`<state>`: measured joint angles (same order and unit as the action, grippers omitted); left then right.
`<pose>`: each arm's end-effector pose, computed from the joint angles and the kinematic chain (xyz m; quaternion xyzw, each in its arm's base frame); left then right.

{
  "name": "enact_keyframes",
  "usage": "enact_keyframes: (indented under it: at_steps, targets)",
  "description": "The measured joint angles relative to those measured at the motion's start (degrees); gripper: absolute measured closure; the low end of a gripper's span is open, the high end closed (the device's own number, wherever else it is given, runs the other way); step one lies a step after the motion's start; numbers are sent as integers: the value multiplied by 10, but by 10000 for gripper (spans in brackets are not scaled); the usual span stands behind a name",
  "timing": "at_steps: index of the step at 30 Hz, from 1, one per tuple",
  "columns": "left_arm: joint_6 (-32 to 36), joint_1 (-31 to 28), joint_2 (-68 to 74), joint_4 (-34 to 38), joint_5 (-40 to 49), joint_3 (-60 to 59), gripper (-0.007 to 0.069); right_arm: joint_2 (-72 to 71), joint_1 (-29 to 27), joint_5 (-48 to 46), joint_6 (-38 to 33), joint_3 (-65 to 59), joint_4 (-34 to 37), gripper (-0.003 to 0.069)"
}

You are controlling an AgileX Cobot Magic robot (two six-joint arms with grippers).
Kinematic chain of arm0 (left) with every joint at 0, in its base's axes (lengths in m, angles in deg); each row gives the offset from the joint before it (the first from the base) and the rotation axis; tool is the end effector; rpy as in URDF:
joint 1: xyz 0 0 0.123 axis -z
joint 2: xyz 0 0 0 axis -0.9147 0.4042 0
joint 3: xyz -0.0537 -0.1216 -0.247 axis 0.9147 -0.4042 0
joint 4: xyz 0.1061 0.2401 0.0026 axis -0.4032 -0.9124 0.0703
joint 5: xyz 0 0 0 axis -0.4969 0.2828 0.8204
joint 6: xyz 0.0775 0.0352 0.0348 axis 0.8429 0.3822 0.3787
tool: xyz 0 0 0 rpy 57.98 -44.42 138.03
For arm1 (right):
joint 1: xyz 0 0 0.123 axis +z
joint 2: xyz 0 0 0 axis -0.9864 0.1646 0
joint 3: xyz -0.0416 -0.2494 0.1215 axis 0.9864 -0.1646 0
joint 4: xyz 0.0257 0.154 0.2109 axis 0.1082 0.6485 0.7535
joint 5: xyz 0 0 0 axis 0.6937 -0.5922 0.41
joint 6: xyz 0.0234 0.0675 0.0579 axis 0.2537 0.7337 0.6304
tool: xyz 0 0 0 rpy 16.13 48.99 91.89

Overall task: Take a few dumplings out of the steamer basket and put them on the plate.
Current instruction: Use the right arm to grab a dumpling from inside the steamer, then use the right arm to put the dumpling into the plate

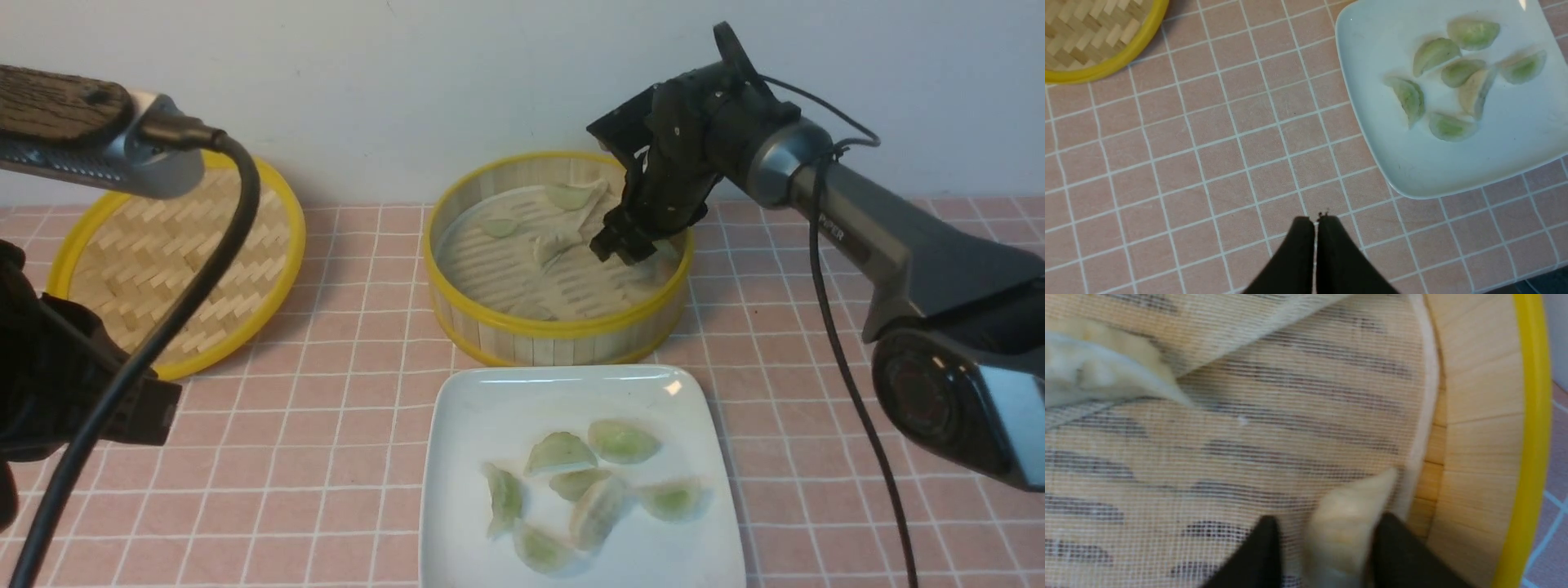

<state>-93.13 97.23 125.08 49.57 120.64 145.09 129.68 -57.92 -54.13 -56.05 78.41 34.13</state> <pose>0.1511 -0.0808 0.3901 0.1226 0.9475 -0.0713 0.2867 0.5110 0.2057 0.1648 -0.2889 0.9383 -0.0181 0.1894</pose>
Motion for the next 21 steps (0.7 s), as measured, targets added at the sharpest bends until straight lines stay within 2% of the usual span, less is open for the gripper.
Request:
enact_keyframes:
  at_steps: [1, 2, 5, 10, 13, 16, 18, 21]
  targets:
    - [0, 0, 0, 1, 0, 0, 631, -1, -1, -6, 2, 4, 2, 497]
    - [0, 0, 0, 1, 0, 0, 631, -1, -1, -16, 2, 10, 6, 518]
    - [0, 0, 0, 2, 0, 0, 631, -1, -1, -50, 3, 35, 23, 494]
    - [0, 0, 0, 3, 0, 0, 631, -29, -1, -57, 30, 100, 56, 494]
    - [0, 0, 0, 3, 0, 0, 631, -77, -1, -57, 48, 95, 104, 494]
    - [0, 0, 0, 3, 0, 0, 631, -149, 0, -57, 51, 32, 155, 494]
    - [0, 0, -3, 3, 0, 0, 631, -225, 4, -56, 42, -63, 193, 494]
    - [0, 0, -10, 3, 0, 0, 631, -318, 15, -56, 27, -202, 208, 494]
